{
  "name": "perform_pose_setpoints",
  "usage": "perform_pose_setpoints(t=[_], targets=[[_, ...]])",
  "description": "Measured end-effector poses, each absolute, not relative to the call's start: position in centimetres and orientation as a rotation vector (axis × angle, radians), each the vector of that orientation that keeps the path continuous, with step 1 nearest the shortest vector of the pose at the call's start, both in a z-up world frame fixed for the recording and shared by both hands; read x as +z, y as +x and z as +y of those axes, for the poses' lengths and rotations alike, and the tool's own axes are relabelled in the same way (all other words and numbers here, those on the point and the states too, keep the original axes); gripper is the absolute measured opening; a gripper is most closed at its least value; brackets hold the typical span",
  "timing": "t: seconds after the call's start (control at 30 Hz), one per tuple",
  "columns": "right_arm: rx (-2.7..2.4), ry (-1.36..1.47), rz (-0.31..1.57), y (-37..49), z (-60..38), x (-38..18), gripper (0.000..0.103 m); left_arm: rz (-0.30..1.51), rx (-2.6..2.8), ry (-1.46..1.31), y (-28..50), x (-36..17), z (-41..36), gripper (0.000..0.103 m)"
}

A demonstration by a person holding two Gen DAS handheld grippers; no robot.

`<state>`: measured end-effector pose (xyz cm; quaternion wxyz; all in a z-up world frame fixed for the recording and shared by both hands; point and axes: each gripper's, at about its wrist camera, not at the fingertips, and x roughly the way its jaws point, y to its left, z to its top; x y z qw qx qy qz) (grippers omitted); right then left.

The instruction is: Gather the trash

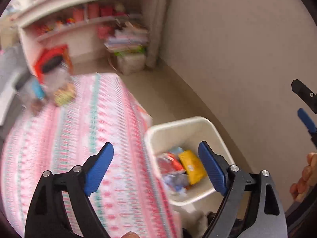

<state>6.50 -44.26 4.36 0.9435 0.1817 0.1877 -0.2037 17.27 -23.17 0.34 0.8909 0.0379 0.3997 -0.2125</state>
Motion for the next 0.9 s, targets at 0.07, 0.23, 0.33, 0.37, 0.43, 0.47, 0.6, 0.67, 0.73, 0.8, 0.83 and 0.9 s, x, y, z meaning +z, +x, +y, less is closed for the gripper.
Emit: perform_pose_setpoints(t=[0.07,0.23,0.33,0.37,0.43,0.47,0.6,0.67,0.73,0.8,0.83,0.9], targets=[[-0.406,0.319,0.343,6.0,-41.9,5.3,0.096,0.721,-0.364,0.108,15.8,2.1,-21.0,0.092],[-0.365,0.229,0.255,4.3,-36.1,6.5,0.096,0.351,-0.118,0.035,10.0,6.4,-14.3,0.096],[-0.336,0.207,0.265,3.6,-33.1,5.9,0.096,0.443,-0.106,-0.013,9.1,6.3,-11.1,0.096],[-0.328,0.208,0.275,3.5,-32.2,5.4,0.096,0.511,-0.132,-0.012,9.5,5.4,-10.3,0.096],[-0.305,0.203,0.296,3.7,-30.5,4.8,0.096,0.556,-0.124,-0.011,9.7,4.0,-9.0,0.096],[-0.297,0.194,0.308,3.8,-29.8,4.6,0.096,0.557,-0.098,-0.005,9.6,3.1,-8.1,0.096],[-0.267,0.151,0.383,4.7,-27.0,3.4,0.096,0.585,-0.079,-0.015,10.1,1.9,-5.5,0.096],[-0.25,0.137,0.42,5.3,-25.8,2.9,0.096,0.571,-0.046,-0.004,10.0,1.8,-4.4,0.096],[-0.239,0.119,0.449,5.9,-24.7,2.5,0.096,0.557,-0.02,0.014,9.3,1.6,-3.6,0.096],[-0.223,0.108,0.466,6.5,-23.6,2.2,0.096,0.555,-0.006,0.018,9.2,1.5,-2.8,0.096],[-0.214,0.104,0.474,6.5,-22.9,1.8,0.096,0.559,-0.002,0.017,9.3,1.5,-2.5,0.096],[-0.205,0.093,0.486,6.8,-22.1,1.6,0.096,0.563,0.007,0.01,9.1,1.6,-2.0,0.096]])
